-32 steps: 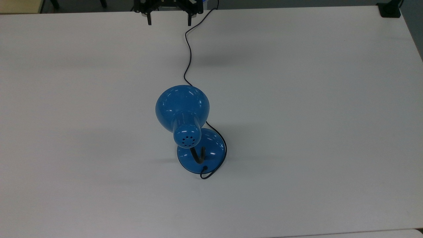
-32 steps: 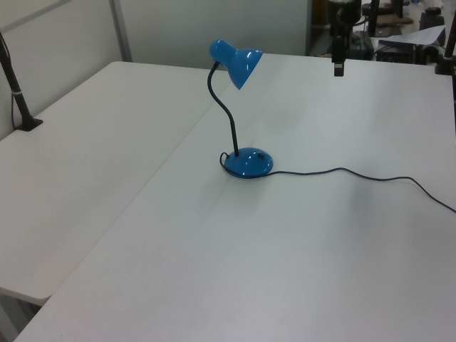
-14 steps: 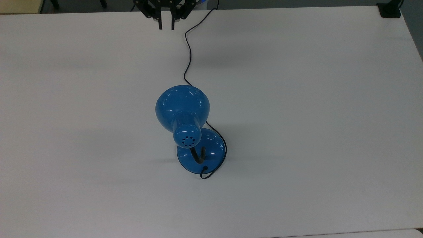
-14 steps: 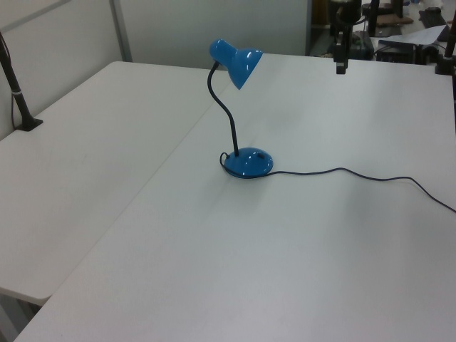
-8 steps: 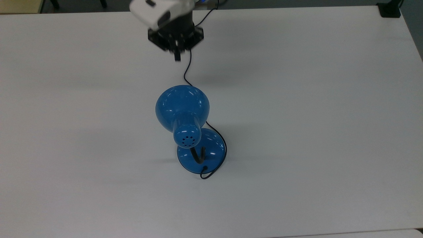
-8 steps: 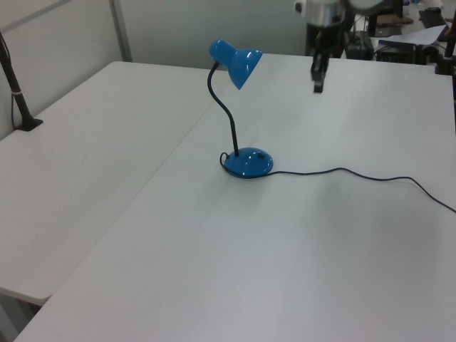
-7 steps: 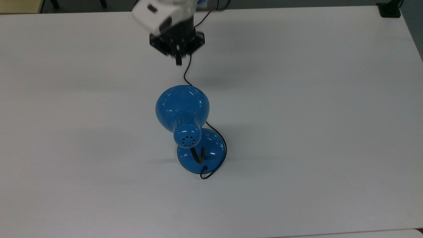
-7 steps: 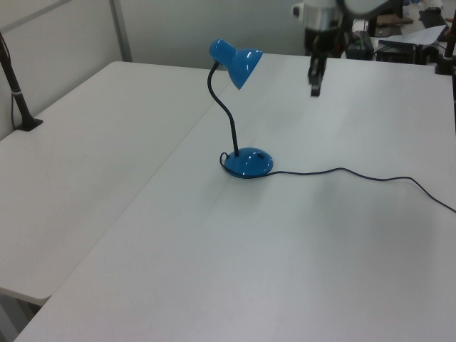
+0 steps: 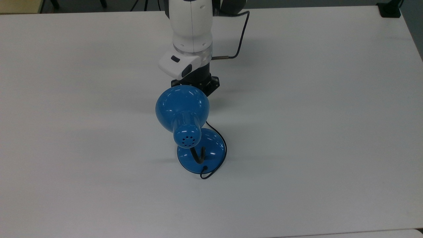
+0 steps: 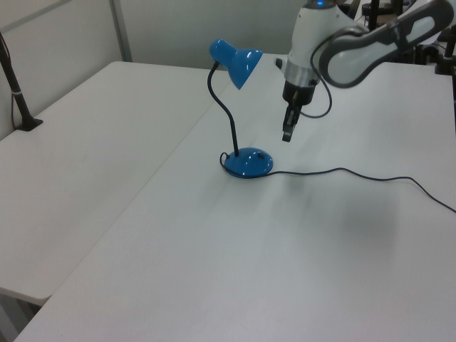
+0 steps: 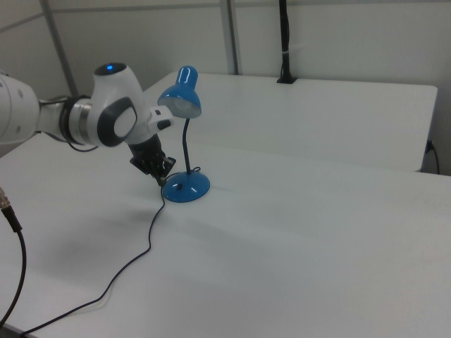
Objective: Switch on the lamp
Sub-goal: 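Move the gripper over the blue lamp base and lower toward the switch, then press down on the switch on the lamp base with the gripper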
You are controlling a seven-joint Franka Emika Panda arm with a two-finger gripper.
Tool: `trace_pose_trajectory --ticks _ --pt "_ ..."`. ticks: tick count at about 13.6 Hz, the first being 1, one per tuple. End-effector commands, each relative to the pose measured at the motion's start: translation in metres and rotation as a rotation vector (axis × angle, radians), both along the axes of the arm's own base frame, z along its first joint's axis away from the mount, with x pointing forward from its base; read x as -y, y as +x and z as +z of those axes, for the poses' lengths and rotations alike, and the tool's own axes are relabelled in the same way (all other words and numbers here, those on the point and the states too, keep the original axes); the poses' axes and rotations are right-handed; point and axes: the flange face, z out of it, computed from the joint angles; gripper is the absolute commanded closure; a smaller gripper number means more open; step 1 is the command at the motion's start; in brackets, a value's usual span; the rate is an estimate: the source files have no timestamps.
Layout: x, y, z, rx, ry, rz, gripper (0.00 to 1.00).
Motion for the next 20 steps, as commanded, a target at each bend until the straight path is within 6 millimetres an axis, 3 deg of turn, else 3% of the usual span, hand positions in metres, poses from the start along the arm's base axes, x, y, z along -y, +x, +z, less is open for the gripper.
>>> trace_pose_trajectory --ticks 1,6,20 --pt "-0.007 0.010 -0.029 0.097 0.028 -0.007 1.00" --pt "-0.002 0.026 -0.044 0.236 0.053 0.004 1.00" --pt "-0.001 0.040 -0.074 0.259 0.040 0.043 1.00"
